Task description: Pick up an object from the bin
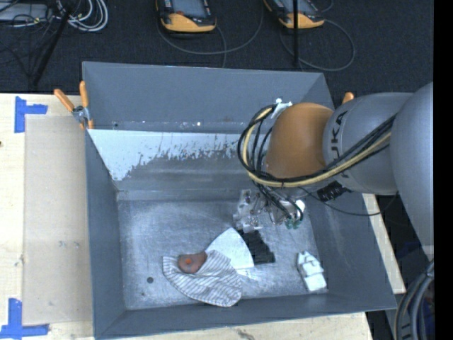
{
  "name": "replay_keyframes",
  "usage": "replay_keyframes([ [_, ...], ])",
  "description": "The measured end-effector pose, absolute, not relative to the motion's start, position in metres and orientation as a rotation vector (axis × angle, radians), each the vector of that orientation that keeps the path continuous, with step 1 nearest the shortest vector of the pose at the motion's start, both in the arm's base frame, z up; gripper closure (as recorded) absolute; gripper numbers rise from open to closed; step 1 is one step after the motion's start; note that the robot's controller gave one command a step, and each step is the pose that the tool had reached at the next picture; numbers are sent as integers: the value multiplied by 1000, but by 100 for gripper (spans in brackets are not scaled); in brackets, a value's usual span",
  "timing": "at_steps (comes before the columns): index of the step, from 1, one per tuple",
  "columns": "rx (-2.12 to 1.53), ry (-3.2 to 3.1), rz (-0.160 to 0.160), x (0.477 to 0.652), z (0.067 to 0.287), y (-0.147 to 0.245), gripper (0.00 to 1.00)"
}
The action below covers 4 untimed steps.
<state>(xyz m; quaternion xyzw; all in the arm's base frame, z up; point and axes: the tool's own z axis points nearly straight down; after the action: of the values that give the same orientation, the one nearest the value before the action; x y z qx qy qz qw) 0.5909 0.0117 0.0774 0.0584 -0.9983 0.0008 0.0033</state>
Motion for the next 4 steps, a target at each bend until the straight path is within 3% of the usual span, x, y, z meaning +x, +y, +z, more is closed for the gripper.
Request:
replay_keyframes([
  [1,182,-3159,2,596,78,12,0],
  [2,183,-3159,3,596,78,12,0],
  [3,613,-3094,16,538,79,48,100],
  [4,613,-3094,16,538,79,48,100],
])
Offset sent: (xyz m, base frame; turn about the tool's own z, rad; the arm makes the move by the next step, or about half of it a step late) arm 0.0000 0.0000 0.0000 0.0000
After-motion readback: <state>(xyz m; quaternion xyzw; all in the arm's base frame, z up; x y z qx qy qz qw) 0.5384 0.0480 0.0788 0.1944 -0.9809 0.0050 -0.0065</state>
